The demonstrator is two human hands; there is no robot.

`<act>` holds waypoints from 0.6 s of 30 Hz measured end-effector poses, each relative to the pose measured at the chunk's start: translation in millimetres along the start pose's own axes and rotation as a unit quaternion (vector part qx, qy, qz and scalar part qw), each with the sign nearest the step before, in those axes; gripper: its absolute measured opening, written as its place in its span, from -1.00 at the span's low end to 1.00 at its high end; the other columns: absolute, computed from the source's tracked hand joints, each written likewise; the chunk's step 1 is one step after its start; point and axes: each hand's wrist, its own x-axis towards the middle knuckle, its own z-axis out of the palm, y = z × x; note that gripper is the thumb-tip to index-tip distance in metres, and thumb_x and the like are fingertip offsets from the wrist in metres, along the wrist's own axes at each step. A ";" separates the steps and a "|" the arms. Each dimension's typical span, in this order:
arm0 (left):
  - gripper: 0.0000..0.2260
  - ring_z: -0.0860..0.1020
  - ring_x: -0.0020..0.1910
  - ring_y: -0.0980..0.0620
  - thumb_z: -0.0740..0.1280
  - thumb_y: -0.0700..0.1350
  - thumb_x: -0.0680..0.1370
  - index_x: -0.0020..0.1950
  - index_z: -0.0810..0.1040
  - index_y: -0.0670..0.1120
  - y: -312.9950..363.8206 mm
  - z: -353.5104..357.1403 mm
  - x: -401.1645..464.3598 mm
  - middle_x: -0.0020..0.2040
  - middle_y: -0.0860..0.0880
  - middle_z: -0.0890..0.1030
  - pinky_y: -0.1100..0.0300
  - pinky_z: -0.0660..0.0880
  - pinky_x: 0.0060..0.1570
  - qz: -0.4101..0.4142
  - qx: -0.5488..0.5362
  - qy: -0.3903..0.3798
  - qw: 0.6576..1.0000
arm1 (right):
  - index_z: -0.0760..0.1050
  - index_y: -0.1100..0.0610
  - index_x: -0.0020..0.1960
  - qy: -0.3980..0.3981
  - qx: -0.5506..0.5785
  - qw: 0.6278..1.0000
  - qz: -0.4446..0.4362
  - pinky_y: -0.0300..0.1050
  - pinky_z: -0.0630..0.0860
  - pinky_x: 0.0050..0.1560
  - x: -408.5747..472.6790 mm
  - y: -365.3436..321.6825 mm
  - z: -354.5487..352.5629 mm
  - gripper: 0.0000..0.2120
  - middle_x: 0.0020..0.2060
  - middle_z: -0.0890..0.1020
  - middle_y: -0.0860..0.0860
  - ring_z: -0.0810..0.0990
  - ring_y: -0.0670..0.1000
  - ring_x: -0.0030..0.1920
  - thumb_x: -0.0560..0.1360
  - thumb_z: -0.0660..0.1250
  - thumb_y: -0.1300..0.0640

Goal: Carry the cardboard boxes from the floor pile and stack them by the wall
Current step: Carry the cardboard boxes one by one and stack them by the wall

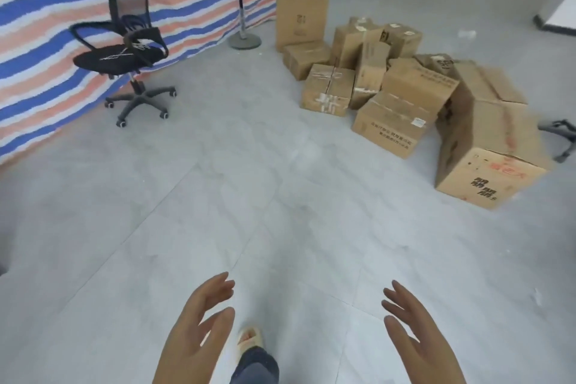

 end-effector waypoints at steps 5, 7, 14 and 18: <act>-0.61 0.59 -0.01 0.27 0.27 -0.47 0.48 0.10 0.55 -0.01 13.6 55.7 73.6 0.01 -0.04 0.67 0.49 0.49 -0.11 0.001 0.016 -0.077 0.997 | 0.47 -0.04 0.21 0.075 0.018 0.997 0.023 -0.53 0.46 -0.13 54.9 6.1 -23.6 -0.54 0.13 0.62 -0.07 0.58 -0.33 0.01 0.47 0.32 0.42; -0.60 0.59 0.01 0.27 0.27 -0.47 0.48 0.12 0.55 0.00 22.4 76.5 109.8 0.02 -0.03 0.66 0.49 0.49 -0.10 0.013 0.017 -0.105 0.994 | 0.46 -0.03 0.22 0.104 0.024 0.994 0.021 -0.53 0.46 -0.12 84.3 1.8 -30.2 -0.55 0.14 0.61 -0.07 0.57 -0.34 0.02 0.48 0.32 0.41; -0.56 0.57 0.10 0.22 0.24 -0.47 0.49 0.20 0.50 -0.01 64.3 137.5 243.3 0.08 0.09 0.66 0.35 0.52 0.04 0.074 0.021 -0.201 0.977 | 0.44 -0.10 0.23 0.184 0.036 0.982 0.009 -0.55 0.42 -0.12 189.8 -28.3 -47.2 -0.56 0.14 0.60 -0.15 0.56 -0.37 0.05 0.50 0.31 0.36; -0.57 0.57 0.09 0.23 0.25 -0.46 0.50 0.20 0.51 0.00 73.5 176.2 299.7 0.08 0.10 0.65 0.40 0.51 0.02 0.069 0.025 -0.243 0.967 | 0.44 -0.10 0.23 0.213 0.049 0.976 0.022 -0.54 0.44 -0.09 229.8 -29.2 -58.1 -0.56 0.14 0.60 -0.15 0.56 -0.34 0.06 0.51 0.31 0.36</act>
